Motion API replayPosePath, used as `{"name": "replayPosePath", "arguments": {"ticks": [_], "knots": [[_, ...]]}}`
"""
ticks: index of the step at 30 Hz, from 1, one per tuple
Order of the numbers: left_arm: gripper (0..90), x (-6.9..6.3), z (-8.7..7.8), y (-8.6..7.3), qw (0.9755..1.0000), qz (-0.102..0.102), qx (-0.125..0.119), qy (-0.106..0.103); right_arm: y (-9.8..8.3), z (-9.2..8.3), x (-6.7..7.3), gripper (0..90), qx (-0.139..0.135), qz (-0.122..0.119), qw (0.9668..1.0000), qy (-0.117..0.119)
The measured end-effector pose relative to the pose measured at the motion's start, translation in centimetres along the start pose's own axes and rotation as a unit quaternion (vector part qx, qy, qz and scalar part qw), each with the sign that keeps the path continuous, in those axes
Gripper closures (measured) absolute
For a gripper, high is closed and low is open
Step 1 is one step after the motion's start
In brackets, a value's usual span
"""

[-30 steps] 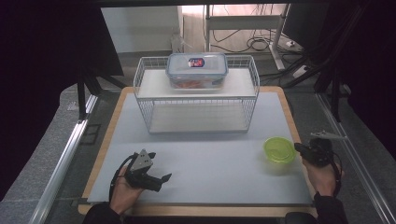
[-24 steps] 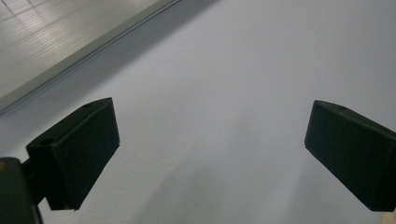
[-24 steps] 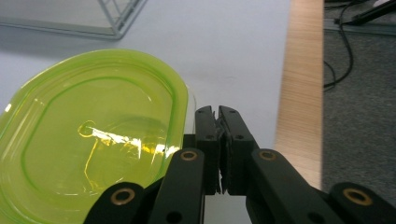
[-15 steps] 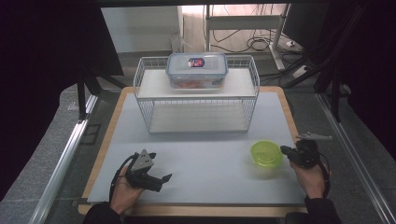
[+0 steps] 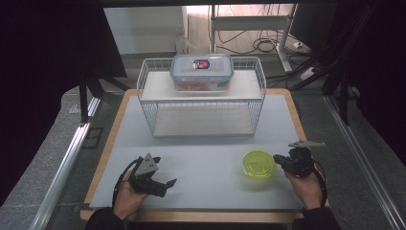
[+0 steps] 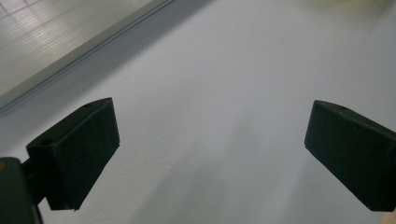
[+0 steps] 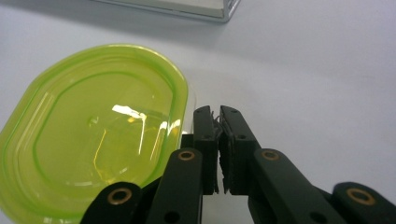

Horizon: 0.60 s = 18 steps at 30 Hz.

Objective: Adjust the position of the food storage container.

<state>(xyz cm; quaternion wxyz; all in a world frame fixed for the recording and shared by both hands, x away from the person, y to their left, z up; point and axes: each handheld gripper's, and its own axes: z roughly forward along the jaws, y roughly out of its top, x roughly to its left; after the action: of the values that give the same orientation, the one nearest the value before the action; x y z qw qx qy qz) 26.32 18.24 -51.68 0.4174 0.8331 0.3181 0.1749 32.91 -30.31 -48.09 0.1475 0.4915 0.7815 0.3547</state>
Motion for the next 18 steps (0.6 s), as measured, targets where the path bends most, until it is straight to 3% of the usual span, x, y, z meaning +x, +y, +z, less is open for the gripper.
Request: {"name": "replayPosePath", "arguments": {"ticks": [7,18], "knots": [[3.0,0.0,0.1,0.0,1.0000,-0.001,0.001,-0.002,-1.3,-0.4,-1.2,88.5,0.021,0.011,0.9997,-0.006],[3.0,0.0,0.2,0.0,1.0000,0.001,0.005,-0.004,-1.3,0.5,0.3,88.2,0.035,-0.005,0.9991,0.024]]}}
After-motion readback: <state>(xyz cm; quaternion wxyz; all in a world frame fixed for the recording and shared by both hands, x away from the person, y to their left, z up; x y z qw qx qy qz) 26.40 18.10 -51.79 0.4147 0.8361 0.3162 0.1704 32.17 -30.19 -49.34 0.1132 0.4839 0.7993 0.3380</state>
